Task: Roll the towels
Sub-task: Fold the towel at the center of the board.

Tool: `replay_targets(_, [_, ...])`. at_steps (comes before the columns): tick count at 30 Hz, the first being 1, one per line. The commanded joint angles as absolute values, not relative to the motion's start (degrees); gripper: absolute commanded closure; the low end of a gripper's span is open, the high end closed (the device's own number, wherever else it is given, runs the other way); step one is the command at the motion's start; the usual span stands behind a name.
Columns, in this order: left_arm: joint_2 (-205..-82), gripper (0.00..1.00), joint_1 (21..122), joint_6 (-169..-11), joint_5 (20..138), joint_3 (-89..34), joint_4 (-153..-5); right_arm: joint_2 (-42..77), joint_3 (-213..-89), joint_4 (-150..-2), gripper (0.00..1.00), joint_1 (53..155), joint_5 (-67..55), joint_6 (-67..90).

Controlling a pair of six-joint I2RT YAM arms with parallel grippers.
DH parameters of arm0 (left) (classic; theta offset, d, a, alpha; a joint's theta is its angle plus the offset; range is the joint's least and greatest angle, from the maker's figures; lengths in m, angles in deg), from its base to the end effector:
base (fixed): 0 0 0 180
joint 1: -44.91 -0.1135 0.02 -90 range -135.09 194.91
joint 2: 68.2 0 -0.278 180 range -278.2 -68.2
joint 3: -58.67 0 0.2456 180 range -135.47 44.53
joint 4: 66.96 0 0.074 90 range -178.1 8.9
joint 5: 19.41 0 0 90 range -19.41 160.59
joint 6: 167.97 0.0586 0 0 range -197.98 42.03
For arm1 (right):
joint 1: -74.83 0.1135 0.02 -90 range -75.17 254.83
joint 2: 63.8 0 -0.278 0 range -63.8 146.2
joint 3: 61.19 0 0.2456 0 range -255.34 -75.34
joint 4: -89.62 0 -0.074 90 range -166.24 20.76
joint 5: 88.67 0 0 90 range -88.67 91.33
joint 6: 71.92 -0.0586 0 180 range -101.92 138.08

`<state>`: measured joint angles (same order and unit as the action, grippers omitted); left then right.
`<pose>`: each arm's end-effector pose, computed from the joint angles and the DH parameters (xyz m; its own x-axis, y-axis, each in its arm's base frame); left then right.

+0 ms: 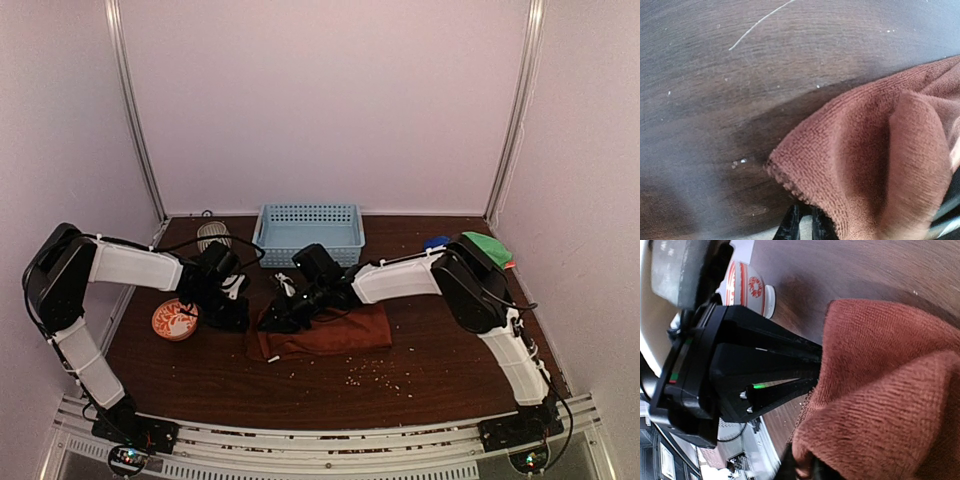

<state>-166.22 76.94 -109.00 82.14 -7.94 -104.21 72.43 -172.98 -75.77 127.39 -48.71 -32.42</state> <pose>0.2619 -0.1777 0.1384 -0.9763 0.0151 -0.2157 0.0911 0.9333 -0.3474 0.2872 0.4489 0.1339 -0.9163 -0.3816 -0.1214 -0.2590 0.3337 0.9064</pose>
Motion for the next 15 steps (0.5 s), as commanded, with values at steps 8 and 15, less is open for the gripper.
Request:
replay_targets(8, [-160.8,0.9,77.4,-112.4,74.8,-7.4,-113.2,70.7,-175.1,-75.3,0.64,127.3,-51.8,-26.1])
replay_targets(15, [-155.2,0.89,77.9,-113.0,70.5,-13.2,-115.7,63.6,-170.0,-72.6,0.62,124.7,-52.7,-19.8])
